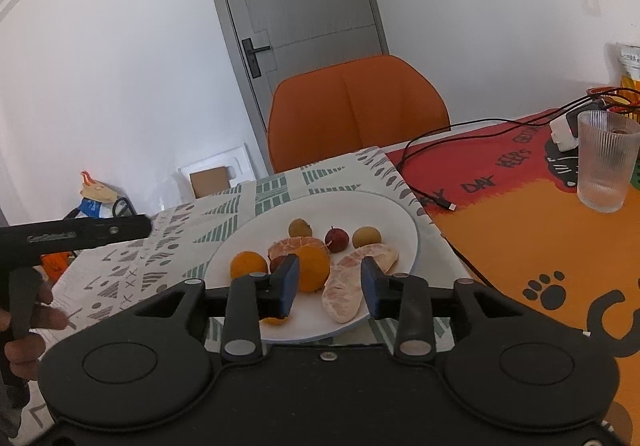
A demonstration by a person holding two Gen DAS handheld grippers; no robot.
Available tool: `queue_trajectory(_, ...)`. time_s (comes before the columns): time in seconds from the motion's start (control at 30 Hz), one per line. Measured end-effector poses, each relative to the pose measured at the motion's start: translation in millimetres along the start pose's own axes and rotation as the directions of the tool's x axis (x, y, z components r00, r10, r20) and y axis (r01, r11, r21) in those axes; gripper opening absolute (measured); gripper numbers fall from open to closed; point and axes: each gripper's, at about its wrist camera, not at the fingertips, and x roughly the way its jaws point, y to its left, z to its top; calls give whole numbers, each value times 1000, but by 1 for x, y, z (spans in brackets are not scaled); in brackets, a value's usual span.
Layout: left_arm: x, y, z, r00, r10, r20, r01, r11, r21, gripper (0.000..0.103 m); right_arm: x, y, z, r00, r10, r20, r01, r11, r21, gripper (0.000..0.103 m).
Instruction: Organize fruits
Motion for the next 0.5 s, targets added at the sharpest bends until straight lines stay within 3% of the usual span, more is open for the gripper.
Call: queue_trajectory(0.5, -56, 26, 1, 994, 84, 68, -81, 996, -42, 99, -19, 32, 6, 999, 46, 16, -45, 997, -65, 80)
